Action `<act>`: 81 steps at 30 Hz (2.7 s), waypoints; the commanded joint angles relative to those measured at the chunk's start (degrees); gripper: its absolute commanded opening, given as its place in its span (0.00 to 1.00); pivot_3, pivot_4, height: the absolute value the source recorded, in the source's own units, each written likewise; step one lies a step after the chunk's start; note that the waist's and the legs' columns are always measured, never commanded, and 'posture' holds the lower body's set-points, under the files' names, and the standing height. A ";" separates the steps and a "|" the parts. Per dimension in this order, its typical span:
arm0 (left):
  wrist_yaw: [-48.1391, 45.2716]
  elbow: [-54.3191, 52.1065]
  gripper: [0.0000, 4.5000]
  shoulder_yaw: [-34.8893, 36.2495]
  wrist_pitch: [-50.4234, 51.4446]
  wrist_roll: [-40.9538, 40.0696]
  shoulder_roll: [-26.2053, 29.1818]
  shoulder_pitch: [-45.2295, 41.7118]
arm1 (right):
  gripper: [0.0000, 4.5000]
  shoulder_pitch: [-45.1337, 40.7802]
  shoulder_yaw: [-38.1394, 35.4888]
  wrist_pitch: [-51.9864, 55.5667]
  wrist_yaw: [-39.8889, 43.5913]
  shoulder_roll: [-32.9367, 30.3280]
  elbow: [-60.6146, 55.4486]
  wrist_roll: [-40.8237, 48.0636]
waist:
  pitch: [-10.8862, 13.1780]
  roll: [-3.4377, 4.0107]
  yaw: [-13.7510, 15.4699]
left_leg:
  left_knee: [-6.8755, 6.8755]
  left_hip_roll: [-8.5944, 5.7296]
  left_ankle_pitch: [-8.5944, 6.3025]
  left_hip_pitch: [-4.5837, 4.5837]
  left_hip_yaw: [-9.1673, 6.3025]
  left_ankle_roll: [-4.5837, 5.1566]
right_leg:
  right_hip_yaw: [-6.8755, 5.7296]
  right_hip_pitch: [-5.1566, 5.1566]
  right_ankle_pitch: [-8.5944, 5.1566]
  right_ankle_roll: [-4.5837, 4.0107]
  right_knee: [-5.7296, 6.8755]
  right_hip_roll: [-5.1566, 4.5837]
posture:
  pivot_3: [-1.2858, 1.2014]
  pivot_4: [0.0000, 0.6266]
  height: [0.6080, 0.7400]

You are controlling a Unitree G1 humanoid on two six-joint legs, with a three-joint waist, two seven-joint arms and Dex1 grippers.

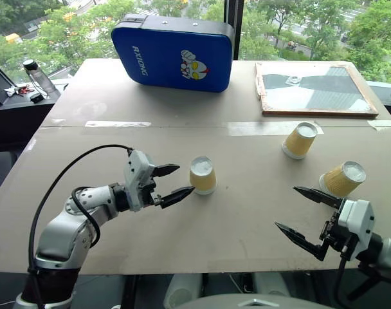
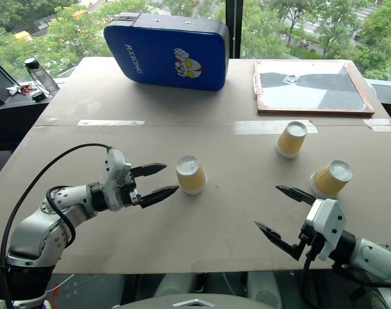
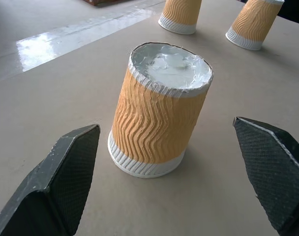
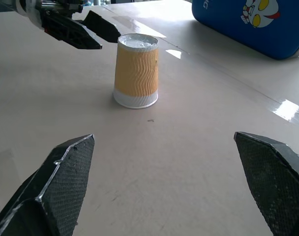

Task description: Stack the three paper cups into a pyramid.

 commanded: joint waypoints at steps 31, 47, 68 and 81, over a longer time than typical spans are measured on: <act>-10.08 31.66 0.56 -14.59 -18.32 15.64 -17.05 -26.03 | 1.00 9.49 0.82 0.85 -14.24 7.20 -8.95 -9.10 | -0.02 -0.07 -0.18 | 0.10 -0.09 0.01 -0.01 0.01 0.01 | 0.04 -0.02 0.03 0.06 0.14 0.22 | 0.52 0.24 1.00; -14.20 0.48 1.00 0.86 0.17 -2.69 -0.56 -6.02 | 1.00 7.45 -11.67 13.76 -31.97 16.19 -12.48 -14.12 | -0.01 0.01 -0.08 | 0.13 0.16 0.00 -0.04 0.08 -0.06 | 0.16 -0.14 0.00 0.00 0.16 0.02 | 0.52 0.24 1.00; -14.71 -13.83 1.00 3.85 6.13 -16.33 2.64 2.20 | 1.00 -17.66 -14.63 29.71 -35.80 14.72 5.73 -7.35 | 0.01 0.06 -0.23 | 0.04 0.00 0.01 0.00 0.24 0.01 | 0.32 -0.16 0.03 -0.04 0.18 0.18 | 0.52 0.24 1.00; -5.33 -23.40 1.00 6.49 9.14 -22.94 3.65 5.56 | 0.43 -22.03 -15.89 37.07 -36.69 12.83 3.02 -3.68 | 0.01 0.08 -0.30 | 0.00 0.05 0.01 0.04 0.35 0.01 | 0.47 -0.18 0.04 -0.04 0.18 0.18 | 0.52 0.24 1.00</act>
